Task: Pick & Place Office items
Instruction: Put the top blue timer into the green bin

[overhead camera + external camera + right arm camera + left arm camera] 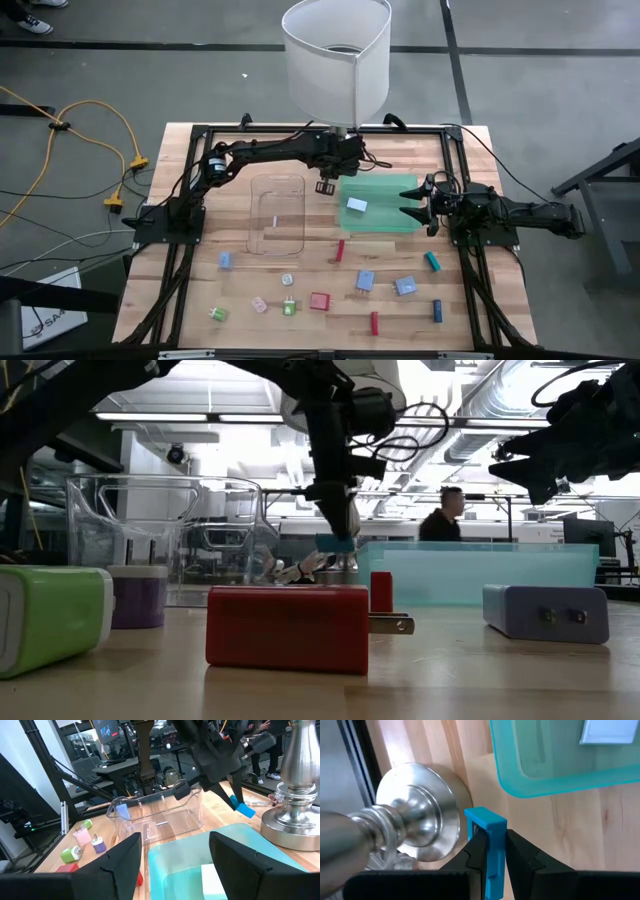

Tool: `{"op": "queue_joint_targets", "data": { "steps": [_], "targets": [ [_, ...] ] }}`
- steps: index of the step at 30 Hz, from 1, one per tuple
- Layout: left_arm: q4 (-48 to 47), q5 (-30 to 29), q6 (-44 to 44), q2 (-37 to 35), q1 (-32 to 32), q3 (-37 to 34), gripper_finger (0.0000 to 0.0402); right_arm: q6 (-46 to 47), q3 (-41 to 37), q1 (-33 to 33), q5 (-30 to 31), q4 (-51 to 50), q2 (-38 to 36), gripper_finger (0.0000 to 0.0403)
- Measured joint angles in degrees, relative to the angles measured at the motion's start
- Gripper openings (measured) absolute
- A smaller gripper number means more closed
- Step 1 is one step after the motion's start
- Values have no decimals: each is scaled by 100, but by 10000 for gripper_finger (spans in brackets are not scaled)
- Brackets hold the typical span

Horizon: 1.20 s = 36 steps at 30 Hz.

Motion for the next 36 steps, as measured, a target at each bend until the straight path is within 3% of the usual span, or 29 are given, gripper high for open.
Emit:
{"op": "queue_joint_targets", "data": {
  "steps": [11,27,36],
  "targets": [
    [15,-103,279,2,-256,439,42,-1,1,1,0,0,1,221],
    [1027,-97,874,46,-1145,453,42,-2,2,0,0,0,0,221],
    [1543,-171,867,364,-1309,420,42,-2,0,0,0,0,2,221]
  ]
}}
